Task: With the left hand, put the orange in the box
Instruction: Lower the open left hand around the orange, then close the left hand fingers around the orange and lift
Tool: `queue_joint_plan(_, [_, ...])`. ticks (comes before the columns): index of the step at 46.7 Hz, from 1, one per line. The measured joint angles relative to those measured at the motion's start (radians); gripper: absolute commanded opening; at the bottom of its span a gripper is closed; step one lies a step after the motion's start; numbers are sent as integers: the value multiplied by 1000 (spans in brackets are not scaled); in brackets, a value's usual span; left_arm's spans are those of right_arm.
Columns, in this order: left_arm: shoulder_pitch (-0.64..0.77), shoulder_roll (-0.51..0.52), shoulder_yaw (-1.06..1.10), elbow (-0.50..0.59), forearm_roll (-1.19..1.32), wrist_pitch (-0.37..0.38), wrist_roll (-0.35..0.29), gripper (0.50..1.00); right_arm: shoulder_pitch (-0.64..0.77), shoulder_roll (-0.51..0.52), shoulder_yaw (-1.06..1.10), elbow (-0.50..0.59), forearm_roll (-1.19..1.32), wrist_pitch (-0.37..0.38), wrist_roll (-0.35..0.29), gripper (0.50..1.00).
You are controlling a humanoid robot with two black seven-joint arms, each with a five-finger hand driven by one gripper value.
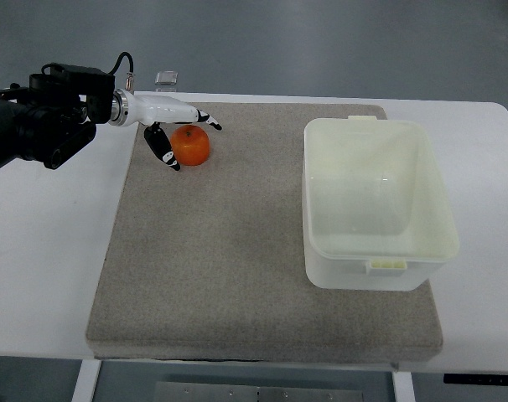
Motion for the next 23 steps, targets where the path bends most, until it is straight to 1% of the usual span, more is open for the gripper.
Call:
queue_joint_plan(5, [6,0,0,2,2,1,0,994,0,0,0,0,0,0,0,926])
queue_joint_plan(17, [7,-1,4,3,18,3,0,973,0,0,0,0,0,0,0,926])
queue_joint_plan(22, [7,-2,4,2,19,3,0,954,0,0,0,0,0,0,0,926])
queue_joint_plan(23, [8,-2,4,1,19,2,0,939,0,0,0,0,0,0,0,926])
